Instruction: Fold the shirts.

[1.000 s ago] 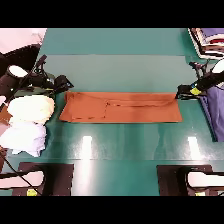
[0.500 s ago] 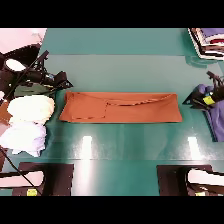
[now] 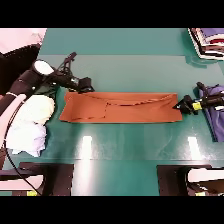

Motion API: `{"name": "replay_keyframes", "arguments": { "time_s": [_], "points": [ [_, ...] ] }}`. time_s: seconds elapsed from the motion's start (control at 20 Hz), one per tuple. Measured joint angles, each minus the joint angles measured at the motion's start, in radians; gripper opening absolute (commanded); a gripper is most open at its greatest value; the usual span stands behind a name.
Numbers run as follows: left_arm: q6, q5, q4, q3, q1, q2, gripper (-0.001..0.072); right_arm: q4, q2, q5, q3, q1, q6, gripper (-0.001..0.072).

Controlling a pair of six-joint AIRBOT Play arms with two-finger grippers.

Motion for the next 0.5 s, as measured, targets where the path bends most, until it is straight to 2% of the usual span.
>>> {"name": "replay_keyframes", "arguments": {
  "time_s": [0.05,0.3,0.5],
  "points": [
    [-0.002,0.029,0.004,0.004,-0.033,-0.008,0.0022,-0.004,-0.009,-0.002,0.013,0.017,-0.005,0.0014],
    [-0.008,0.061,0.025,0.084,-0.164,-0.116,0.0022,0.005,0.027,0.083,0.156,0.087,-0.013,0.0013],
    [-0.015,0.057,0.039,0.177,-0.245,-0.243,0.0022,0.012,0.129,0.138,0.304,0.167,0.033,0.0013]
  ]
}}
